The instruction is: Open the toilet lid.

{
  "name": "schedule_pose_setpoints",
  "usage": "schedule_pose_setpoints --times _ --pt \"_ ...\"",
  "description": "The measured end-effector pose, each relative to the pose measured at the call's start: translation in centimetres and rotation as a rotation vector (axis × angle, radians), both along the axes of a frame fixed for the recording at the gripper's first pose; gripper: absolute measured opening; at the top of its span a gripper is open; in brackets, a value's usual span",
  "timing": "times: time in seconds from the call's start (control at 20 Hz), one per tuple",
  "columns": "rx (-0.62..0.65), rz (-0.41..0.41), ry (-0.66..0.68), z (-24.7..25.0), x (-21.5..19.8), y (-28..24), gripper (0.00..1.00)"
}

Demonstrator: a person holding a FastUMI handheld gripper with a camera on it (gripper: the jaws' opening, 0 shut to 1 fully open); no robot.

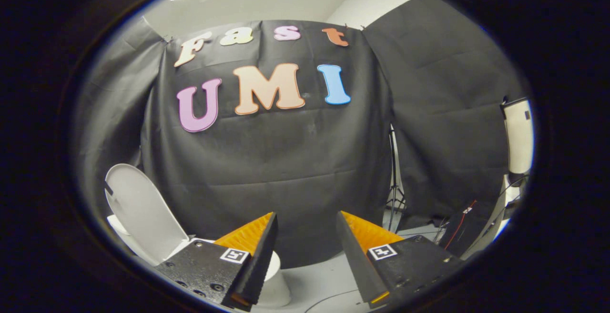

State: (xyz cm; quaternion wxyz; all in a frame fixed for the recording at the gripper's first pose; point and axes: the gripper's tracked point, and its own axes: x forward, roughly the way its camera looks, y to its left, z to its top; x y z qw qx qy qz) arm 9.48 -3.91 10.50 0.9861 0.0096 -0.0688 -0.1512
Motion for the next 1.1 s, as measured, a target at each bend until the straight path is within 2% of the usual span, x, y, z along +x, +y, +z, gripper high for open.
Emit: schedule_pose_setpoints --times 0.15,0.75,1.1 --pt "0.012 -0.008 0.001 -1.3 -1.2 -0.8 0.77" --pt "0.028 -0.015 0.007 -1.7 -1.3 -1.6 0.77" --pt "0.012 0.043 0.027 -1.6 0.2 -3.7 0.77"
